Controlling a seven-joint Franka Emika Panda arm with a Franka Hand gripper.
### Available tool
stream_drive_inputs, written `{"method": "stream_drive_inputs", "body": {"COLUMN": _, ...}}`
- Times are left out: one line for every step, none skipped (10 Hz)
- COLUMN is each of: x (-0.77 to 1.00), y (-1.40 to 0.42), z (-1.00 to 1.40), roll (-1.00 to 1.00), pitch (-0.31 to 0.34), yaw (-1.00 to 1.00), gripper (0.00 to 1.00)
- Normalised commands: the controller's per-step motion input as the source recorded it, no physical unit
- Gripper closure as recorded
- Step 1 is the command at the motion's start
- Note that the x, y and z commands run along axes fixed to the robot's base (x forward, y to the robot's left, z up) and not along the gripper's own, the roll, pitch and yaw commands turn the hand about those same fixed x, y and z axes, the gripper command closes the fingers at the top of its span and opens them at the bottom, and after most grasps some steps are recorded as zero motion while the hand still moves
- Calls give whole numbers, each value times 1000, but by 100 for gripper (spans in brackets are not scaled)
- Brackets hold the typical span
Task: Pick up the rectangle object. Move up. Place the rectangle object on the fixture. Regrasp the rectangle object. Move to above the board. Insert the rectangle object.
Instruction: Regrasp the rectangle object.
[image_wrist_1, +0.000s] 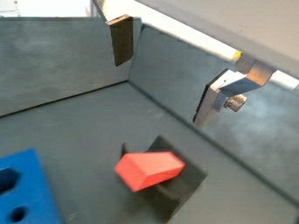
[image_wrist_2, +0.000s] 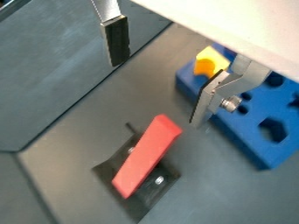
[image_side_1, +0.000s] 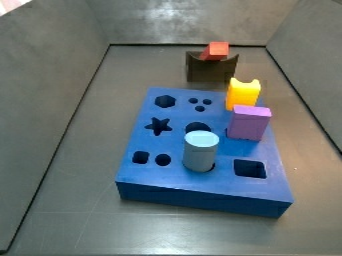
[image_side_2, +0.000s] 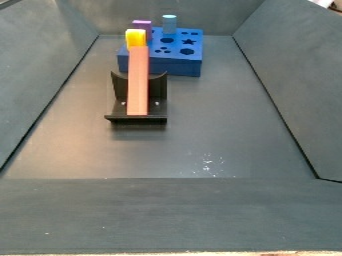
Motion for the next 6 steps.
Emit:
{"method": "stream_drive_inputs", "body": {"x": 46, "y": -27, "z": -2, "roll": 1000, "pitch": 57, "yaw": 24, "gripper": 0}}
{"method": "stream_drive_inputs", "body": {"x": 60, "y": -31, "z": -4, "roll": 1000, "pitch": 71, "yaw": 29, "gripper": 0}}
{"method": "stream_drive_inputs", "body": {"x": 68, "y": -32, "z": -5, "roll": 1000, "pitch": 83, "yaw": 34, "gripper": 0}}
{"method": "stream_drive_inputs", "body": {"x": 86, "y": -35, "z": -2, "roll": 1000, "pitch": 121, "yaw": 51, "gripper": 0}}
{"method": "stream_drive_inputs", "body": {"x": 91, "y": -40, "z": 0, "roll": 1000, "pitch": 138, "yaw": 61, "gripper": 0}}
{"method": "stream_drive_inputs", "body": {"x": 99, "y": -42, "z": -6, "roll": 1000, "pitch": 176, "yaw": 91, "gripper": 0}}
